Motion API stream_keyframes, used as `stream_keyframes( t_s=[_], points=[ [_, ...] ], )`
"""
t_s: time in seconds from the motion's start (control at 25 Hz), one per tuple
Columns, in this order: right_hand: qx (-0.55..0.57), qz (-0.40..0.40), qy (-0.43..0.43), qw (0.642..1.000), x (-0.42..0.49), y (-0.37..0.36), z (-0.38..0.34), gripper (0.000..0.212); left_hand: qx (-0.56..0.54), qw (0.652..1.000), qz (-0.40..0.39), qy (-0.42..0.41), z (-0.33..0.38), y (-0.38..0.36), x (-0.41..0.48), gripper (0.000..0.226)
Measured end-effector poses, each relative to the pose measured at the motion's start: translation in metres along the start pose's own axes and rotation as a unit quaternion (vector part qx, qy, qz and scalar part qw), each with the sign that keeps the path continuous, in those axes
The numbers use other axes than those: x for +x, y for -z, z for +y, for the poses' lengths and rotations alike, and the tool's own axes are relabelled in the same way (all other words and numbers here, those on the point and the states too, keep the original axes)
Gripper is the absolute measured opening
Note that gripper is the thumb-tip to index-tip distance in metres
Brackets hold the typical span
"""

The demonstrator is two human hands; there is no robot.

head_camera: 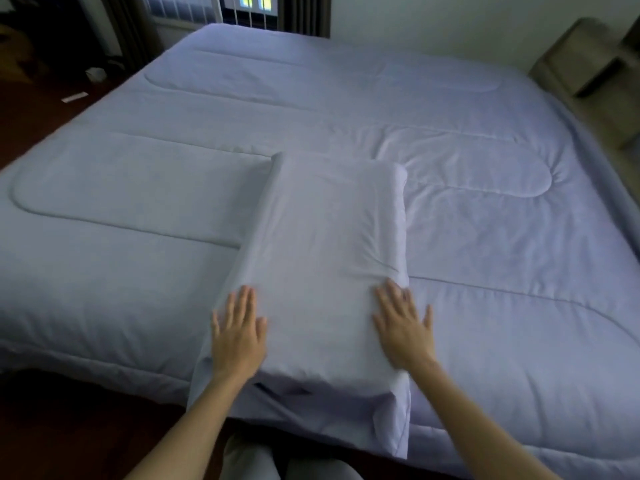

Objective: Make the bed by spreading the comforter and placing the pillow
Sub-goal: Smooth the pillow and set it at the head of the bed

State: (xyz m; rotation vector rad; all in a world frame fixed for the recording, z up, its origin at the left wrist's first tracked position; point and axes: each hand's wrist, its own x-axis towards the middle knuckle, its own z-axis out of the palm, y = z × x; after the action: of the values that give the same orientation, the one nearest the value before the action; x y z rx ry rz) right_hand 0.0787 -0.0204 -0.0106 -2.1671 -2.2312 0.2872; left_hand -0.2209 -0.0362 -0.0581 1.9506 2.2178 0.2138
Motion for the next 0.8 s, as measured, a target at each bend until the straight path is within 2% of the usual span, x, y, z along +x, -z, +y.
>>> stream_keyframes(
  t_s=[0.08, 0.12, 0.2, 0.4, 0.48, 0.52, 0.56, 0.64, 0.68, 0.72, 0.76, 0.8],
  points=[
    [0.109, -0.016, -0.146, 0.983, 0.037, 0.026, 0.018, 0.055, -0.013, 0.996, 0.002, 0.084, -0.005, 0.007, 0.010, 0.065],
    [0.119, -0.001, -0.164, 0.979, 0.058, 0.038, 0.021, 0.055, -0.017, 0.995, 0.007, 0.095, -0.003, 0.008, 0.015, 0.066],
    [0.099, 0.026, -0.107, 0.989, 0.105, 0.056, 0.018, 0.055, -0.010, 0.997, 0.004, 0.077, -0.001, 0.010, 0.018, 0.066],
    [-0.026, -0.075, 0.042, 0.996, 0.163, 0.035, -0.022, 0.064, 0.002, 1.000, -0.008, 0.004, -0.038, 0.011, 0.001, 0.066],
    [-0.068, -0.085, 0.169, 0.980, 0.145, 0.014, -0.047, 0.072, -0.005, 1.000, -0.013, -0.019, -0.049, 0.012, -0.005, 0.062],
    [-0.075, -0.096, 0.270, 0.955, 0.122, 0.004, -0.063, 0.077, -0.013, 1.000, -0.016, -0.023, -0.052, 0.011, -0.009, 0.061],
    [-0.080, -0.114, 0.379, 0.915, 0.091, -0.006, -0.078, 0.079, -0.023, 0.999, -0.016, -0.023, -0.053, 0.010, -0.012, 0.061],
    [-0.085, -0.128, 0.597, 0.788, 0.046, -0.027, -0.094, 0.071, -0.036, 0.999, -0.003, -0.023, -0.052, 0.010, -0.014, 0.061],
    [-0.099, -0.163, 0.658, 0.728, 0.047, -0.026, -0.094, 0.067, -0.037, 0.999, 0.001, -0.024, -0.051, 0.010, -0.014, 0.060],
    [-0.107, -0.164, 0.687, 0.700, 0.067, -0.021, -0.091, 0.067, -0.040, 0.999, 0.003, -0.025, -0.051, 0.009, -0.014, 0.059],
    [-0.086, -0.113, 0.677, 0.722, 0.098, -0.014, -0.089, 0.072, -0.045, 0.999, 0.005, -0.027, -0.051, 0.007, -0.015, 0.059],
    [-0.046, -0.069, 0.604, 0.793, 0.138, -0.007, -0.083, 0.082, -0.054, 0.998, 0.008, -0.026, -0.052, 0.005, -0.015, 0.059]
  ],
)
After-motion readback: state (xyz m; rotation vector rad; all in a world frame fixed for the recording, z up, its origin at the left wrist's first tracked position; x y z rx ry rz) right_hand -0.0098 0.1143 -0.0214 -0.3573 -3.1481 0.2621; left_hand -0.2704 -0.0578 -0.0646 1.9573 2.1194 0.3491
